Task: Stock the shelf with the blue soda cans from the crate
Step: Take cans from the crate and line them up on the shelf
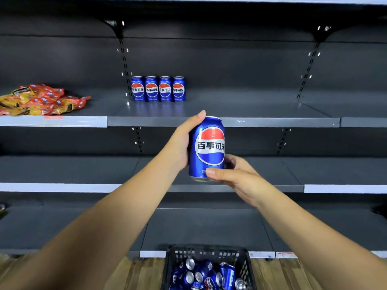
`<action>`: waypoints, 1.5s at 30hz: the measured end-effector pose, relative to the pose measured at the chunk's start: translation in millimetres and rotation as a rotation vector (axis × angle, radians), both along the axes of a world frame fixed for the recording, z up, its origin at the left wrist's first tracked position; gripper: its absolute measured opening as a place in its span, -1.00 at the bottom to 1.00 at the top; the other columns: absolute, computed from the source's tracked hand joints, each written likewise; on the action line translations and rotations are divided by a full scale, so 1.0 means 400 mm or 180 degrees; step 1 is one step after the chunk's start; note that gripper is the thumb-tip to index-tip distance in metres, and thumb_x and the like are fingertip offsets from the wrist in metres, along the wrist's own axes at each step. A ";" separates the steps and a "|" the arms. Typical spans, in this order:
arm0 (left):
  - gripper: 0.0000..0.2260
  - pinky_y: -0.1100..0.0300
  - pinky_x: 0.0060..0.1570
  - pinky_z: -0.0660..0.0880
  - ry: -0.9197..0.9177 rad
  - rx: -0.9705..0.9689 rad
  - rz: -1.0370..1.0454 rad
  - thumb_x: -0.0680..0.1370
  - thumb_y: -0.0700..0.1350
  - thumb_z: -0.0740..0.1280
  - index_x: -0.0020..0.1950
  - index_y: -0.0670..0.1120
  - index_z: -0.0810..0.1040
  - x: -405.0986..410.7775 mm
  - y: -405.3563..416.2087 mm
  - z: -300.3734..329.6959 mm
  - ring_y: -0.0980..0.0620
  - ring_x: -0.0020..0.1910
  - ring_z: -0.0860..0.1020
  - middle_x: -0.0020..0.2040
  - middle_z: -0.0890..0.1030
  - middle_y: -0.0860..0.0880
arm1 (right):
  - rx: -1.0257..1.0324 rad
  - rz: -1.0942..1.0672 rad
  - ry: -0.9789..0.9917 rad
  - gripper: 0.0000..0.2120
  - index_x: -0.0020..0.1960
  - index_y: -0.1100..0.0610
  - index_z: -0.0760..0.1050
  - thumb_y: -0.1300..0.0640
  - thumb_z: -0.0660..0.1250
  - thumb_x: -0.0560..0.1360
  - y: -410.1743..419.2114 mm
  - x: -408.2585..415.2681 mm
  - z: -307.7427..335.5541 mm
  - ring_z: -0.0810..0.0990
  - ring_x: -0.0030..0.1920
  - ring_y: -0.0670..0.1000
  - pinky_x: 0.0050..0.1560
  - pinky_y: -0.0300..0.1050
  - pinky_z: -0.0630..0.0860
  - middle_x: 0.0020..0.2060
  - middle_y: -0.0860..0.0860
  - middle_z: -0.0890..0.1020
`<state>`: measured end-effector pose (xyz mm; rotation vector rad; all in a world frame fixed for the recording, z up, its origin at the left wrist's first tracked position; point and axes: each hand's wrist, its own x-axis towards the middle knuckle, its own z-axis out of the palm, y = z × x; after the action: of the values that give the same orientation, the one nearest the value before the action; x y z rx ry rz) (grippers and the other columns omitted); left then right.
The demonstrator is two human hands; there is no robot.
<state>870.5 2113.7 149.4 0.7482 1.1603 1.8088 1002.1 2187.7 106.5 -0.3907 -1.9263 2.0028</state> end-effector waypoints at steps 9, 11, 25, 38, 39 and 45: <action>-0.69 0.20 -0.27 0.48 0.0321 -0.0547 0.1208 0.55 0.15 0.25 -0.13 -0.08 0.56 -0.144 0.204 0.000 0.12 -0.37 0.60 -0.30 0.65 0.02 | 0.0066 -0.0300 -0.0141 -0.49 0.05 0.18 0.55 0.19 0.56 0.13 0.251 -0.123 0.030 0.63 -0.07 0.04 0.18 0.01 0.49 -0.08 0.06 0.69; -0.75 0.22 -0.28 0.45 0.0379 -0.0811 0.1552 0.60 0.04 0.20 -0.14 -0.07 0.54 -0.199 0.215 -0.006 0.10 -0.35 0.58 -0.31 0.62 0.00 | -0.0012 -0.0277 -0.0132 -0.58 0.05 0.17 0.53 0.28 0.55 0.22 0.302 -0.148 0.051 0.63 -0.08 0.03 0.15 -0.04 0.51 -0.06 0.07 0.68; -0.80 0.27 -0.39 0.38 0.1131 -0.1516 0.1828 0.58 -0.18 0.20 -0.23 -0.09 0.49 -0.396 0.359 0.002 0.06 -0.42 0.52 -0.42 0.57 -0.04 | 0.0247 -0.0776 -0.0175 -0.52 0.17 0.24 0.50 0.19 0.55 0.30 0.527 -0.374 0.109 0.62 -0.02 0.03 0.09 -0.08 0.54 0.00 0.07 0.66; -0.85 0.04 -0.09 0.52 0.3459 -0.1835 0.1801 0.50 -0.21 0.24 -0.20 -0.18 0.58 -0.687 0.453 -0.022 -0.11 -0.19 0.57 -0.35 0.56 -0.02 | 0.1589 -0.0979 -0.0733 -0.58 0.02 0.11 0.48 0.13 0.60 0.26 0.610 -0.662 0.075 0.58 -0.14 -0.07 -0.22 -0.32 0.44 -0.10 -0.02 0.63; -0.85 0.06 -0.10 0.51 0.3488 -0.1854 0.1773 0.50 -0.21 0.24 -0.21 -0.17 0.57 -0.710 0.467 -0.027 -0.10 -0.20 0.56 -0.34 0.56 -0.02 | 0.1587 -0.1026 -0.0767 -0.58 0.02 0.11 0.48 0.13 0.60 0.26 0.618 -0.687 0.067 0.58 -0.14 -0.06 -0.21 -0.31 0.44 -0.10 -0.02 0.63; -0.79 0.16 -0.21 0.41 0.3304 -0.1998 0.1632 0.49 -0.21 0.21 -0.35 -0.06 0.42 -0.836 0.559 -0.082 -0.05 -0.24 0.46 -0.35 0.49 -0.01 | 0.1577 -0.1296 -0.0820 -0.55 0.03 0.10 0.44 0.13 0.60 0.26 0.660 -0.806 0.035 0.56 -0.07 -0.02 -0.08 -0.23 0.42 -0.07 -0.01 0.60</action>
<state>536.2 2337.5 116.5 1.0874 2.6307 1.2122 679.6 2451.9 120.7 -0.8530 -2.1871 1.2204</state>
